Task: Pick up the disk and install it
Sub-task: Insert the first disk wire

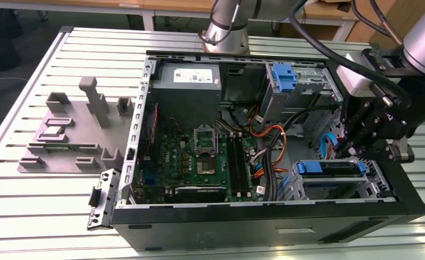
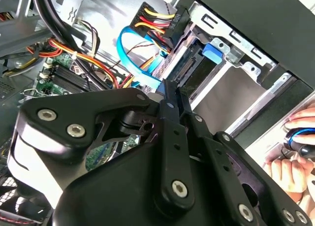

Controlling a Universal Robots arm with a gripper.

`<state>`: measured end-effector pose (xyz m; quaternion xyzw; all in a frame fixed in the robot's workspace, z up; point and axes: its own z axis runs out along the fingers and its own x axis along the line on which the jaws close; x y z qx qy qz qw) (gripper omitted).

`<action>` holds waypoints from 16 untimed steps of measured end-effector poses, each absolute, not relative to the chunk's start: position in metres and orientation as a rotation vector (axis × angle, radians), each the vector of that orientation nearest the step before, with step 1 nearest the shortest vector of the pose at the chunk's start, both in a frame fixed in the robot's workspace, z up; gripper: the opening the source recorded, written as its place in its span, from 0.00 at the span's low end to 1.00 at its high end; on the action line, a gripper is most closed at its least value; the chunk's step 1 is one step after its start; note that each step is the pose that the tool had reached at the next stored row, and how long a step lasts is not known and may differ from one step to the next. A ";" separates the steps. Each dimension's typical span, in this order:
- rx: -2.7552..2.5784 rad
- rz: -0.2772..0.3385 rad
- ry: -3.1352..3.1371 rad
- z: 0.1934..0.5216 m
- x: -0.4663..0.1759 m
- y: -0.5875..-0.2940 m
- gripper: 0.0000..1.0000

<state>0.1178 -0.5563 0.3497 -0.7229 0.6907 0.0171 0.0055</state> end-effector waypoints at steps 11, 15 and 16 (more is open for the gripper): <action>-2.262 0.046 2.155 0.348 0.116 -0.559 0.16; -2.261 0.044 2.154 0.345 0.116 -0.559 0.16; -2.261 0.043 2.153 0.344 0.116 -0.559 0.16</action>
